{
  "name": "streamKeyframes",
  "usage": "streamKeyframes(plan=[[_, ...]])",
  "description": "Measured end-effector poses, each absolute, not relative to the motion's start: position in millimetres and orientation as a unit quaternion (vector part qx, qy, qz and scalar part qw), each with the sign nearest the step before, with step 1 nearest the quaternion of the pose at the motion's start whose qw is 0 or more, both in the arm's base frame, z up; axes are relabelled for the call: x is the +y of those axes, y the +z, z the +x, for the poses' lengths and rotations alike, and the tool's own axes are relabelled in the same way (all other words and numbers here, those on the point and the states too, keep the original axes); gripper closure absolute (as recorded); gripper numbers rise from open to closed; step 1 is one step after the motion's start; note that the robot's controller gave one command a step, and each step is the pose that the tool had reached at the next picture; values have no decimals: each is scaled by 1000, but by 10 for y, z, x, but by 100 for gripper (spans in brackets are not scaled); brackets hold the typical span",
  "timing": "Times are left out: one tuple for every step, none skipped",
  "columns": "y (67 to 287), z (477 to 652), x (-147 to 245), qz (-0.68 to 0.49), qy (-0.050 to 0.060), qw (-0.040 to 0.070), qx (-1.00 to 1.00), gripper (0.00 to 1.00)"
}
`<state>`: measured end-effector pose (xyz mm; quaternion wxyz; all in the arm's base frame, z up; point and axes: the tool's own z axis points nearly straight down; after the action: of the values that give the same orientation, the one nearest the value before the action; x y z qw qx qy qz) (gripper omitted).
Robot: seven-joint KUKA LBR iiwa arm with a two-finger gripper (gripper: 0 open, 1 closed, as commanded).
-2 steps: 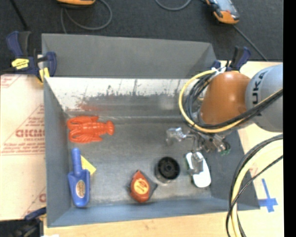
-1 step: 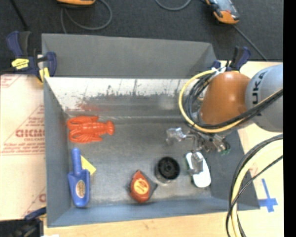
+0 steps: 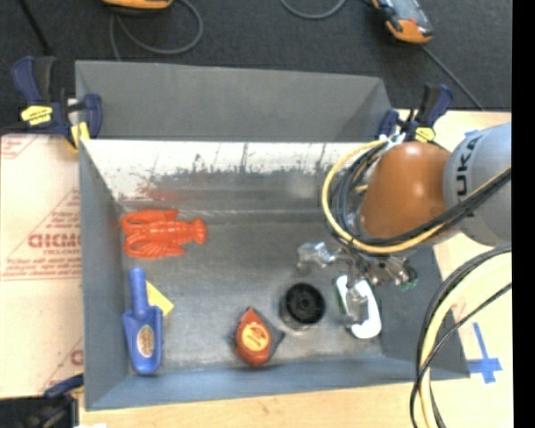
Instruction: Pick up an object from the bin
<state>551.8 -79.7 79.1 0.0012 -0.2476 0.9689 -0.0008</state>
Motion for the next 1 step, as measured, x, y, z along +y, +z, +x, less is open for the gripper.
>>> streamKeyframes(plan=[[738,5171,-577,-197,0,2,980,0]])
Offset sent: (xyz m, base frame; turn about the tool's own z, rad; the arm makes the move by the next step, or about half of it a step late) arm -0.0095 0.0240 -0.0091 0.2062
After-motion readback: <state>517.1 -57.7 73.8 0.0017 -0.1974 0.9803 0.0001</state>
